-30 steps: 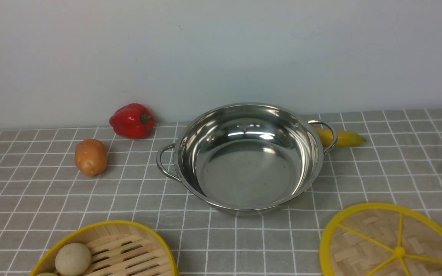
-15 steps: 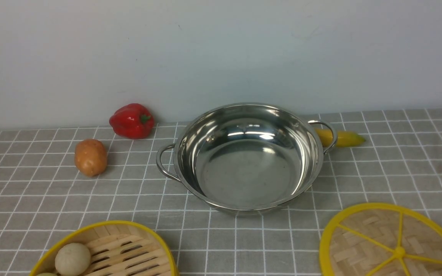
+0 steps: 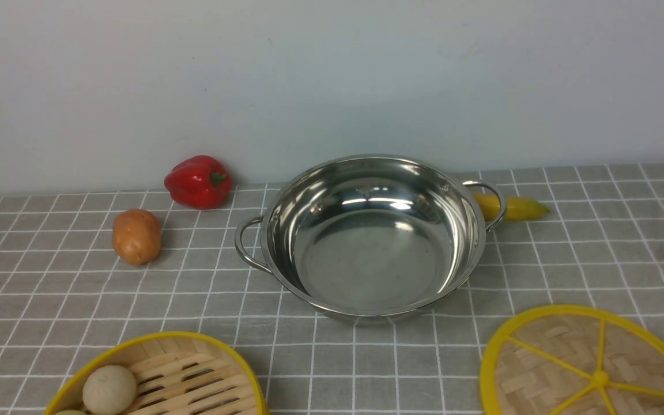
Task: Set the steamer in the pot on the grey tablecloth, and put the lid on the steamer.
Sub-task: 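Grasp the rim of the steamer basket holding the buns with the left gripper, then place the bamboo steamer basket with dumplings into the steel pot with the left gripper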
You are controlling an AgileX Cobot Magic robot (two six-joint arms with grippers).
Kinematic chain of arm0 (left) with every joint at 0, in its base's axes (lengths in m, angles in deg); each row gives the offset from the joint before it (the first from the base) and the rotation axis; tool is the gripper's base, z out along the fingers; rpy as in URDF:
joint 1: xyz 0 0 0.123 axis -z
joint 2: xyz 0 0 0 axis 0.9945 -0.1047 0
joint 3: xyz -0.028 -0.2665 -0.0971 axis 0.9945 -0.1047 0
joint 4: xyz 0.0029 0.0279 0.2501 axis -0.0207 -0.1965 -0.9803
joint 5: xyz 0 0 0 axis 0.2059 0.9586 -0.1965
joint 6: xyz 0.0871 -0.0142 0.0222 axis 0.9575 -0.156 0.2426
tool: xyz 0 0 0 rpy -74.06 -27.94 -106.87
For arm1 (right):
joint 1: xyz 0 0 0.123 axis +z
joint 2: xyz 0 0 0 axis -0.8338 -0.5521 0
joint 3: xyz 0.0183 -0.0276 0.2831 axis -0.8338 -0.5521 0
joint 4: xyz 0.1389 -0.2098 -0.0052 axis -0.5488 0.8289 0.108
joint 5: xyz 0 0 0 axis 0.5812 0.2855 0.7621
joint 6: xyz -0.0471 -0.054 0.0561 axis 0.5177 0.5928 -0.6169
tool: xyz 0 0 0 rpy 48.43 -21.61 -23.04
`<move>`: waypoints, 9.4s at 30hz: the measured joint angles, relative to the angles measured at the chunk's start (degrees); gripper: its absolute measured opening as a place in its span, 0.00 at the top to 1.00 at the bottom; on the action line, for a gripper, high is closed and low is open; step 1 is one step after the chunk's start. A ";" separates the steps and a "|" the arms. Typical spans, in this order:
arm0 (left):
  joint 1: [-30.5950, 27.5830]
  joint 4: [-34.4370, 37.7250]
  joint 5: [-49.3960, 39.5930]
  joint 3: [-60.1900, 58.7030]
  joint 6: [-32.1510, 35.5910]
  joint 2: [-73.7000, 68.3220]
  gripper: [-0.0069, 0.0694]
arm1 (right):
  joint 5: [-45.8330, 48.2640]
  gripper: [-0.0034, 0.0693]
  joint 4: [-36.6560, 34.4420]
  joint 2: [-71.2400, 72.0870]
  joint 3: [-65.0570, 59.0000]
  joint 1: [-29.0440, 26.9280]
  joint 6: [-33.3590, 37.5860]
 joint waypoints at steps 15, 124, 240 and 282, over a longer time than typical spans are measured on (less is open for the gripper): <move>0.00 24.19 -33.35 17.32 45.56 -21.16 0.59 | 0.00 0.62 0.00 0.00 0.00 0.00 0.00; 29.97 -1.27 -23.17 25.47 15.04 -75.90 0.72 | 0.00 0.62 0.00 0.00 0.00 0.00 0.00; 37.68 -19.57 -50.40 81.00 53.43 -99.47 0.87 | 0.01 0.62 0.00 0.00 0.00 0.00 0.00; 38.20 -16.68 -45.51 88.32 68.58 -117.02 0.87 | 0.01 0.62 0.00 0.00 0.00 0.00 0.00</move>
